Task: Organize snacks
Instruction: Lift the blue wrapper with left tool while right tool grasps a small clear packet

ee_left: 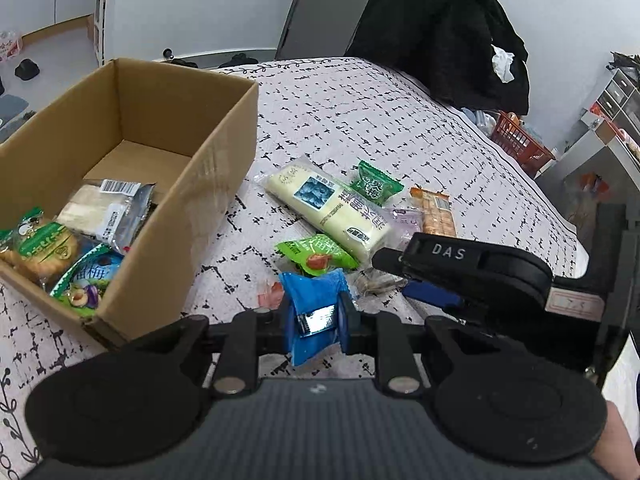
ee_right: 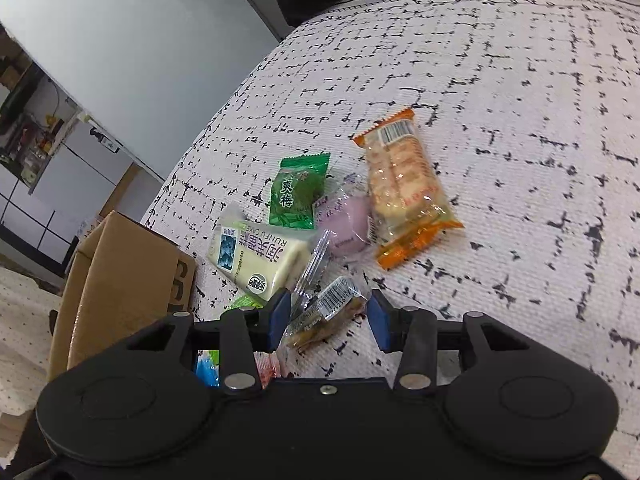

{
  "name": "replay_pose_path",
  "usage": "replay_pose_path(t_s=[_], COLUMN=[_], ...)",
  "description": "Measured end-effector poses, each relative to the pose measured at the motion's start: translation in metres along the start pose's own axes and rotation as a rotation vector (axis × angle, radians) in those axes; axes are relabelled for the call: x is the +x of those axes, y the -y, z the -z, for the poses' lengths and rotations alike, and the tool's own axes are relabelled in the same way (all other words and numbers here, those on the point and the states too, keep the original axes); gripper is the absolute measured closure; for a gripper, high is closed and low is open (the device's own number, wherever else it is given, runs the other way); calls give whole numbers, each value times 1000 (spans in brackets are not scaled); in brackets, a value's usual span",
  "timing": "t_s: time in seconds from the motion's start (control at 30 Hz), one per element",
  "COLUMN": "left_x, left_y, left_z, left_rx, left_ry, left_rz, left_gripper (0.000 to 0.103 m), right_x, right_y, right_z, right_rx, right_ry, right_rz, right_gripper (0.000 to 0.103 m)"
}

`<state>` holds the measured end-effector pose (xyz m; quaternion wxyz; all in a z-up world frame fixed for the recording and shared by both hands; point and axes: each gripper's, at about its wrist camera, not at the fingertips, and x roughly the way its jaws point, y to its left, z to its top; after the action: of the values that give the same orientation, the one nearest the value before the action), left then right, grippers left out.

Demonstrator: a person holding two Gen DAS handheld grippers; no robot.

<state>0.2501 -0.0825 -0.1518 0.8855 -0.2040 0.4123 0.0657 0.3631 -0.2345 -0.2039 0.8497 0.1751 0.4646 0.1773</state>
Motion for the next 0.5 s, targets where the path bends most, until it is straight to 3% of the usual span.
replay_pose_path(t_s=[0.13, 0.2, 0.23, 0.5], left_x=[-1, -1, -1, -6], left_y=[-3, -4, -4, -5], left_z=[0, 0, -1, 0], left_rx=[-5, -6, -5, -4], left_ry=[1, 2, 1, 4], left_rz=[3, 5, 7, 27], left_gripper=[83, 83, 83, 83], right_x=[5, 4, 3, -23], right_y=[-4, -6, -6, 4], right_z=[-1, 0, 1, 8], right_rx=[-24, -51, -59, -5], right_ry=[6, 8, 6, -9], right_rz=[12, 40, 50, 57], right_gripper=[61, 72, 73, 81])
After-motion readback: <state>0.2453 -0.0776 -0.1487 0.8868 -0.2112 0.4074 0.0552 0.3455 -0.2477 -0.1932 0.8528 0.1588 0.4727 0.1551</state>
